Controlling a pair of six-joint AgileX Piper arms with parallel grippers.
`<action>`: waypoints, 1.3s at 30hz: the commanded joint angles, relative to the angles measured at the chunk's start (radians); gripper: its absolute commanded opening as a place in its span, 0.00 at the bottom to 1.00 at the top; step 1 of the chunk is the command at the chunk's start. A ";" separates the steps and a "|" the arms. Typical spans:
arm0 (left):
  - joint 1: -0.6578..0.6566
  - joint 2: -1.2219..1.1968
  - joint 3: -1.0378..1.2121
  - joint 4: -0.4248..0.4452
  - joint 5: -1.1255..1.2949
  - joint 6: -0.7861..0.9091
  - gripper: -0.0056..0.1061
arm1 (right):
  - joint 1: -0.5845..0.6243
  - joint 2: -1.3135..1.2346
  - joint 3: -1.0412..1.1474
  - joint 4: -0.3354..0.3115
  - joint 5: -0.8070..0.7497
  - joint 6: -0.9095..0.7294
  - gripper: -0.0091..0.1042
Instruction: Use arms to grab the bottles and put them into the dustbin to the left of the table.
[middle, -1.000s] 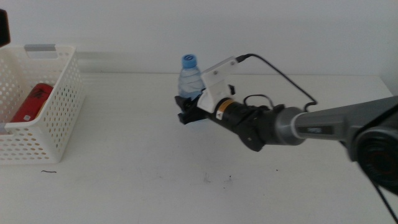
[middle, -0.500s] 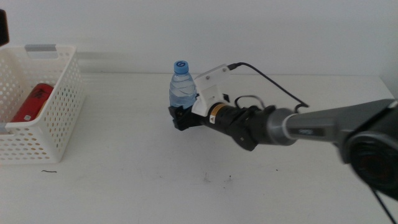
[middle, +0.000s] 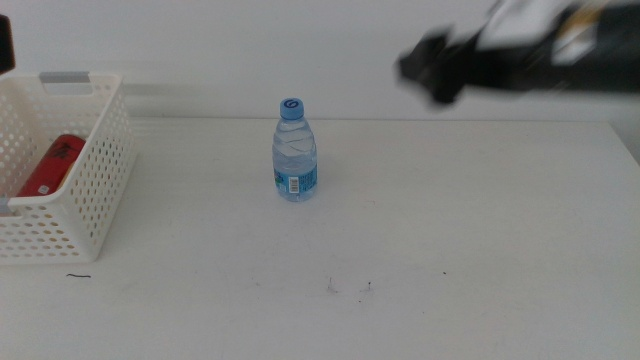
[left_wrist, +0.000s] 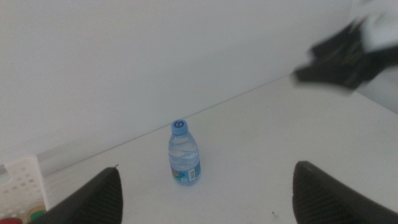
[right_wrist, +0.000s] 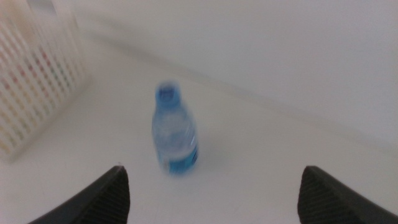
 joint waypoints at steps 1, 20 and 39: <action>-0.008 0.001 -0.006 0.000 -0.010 0.000 0.89 | 0.007 -0.068 -0.084 0.002 0.178 -0.045 0.90; -0.008 0.001 0.000 0.013 -0.049 -0.005 0.89 | 0.009 -0.083 -0.161 0.034 0.164 -0.058 0.90; -0.008 0.193 1.161 -0.013 -1.587 -0.193 0.89 | 0.009 -0.083 -0.161 0.034 0.164 -0.058 0.90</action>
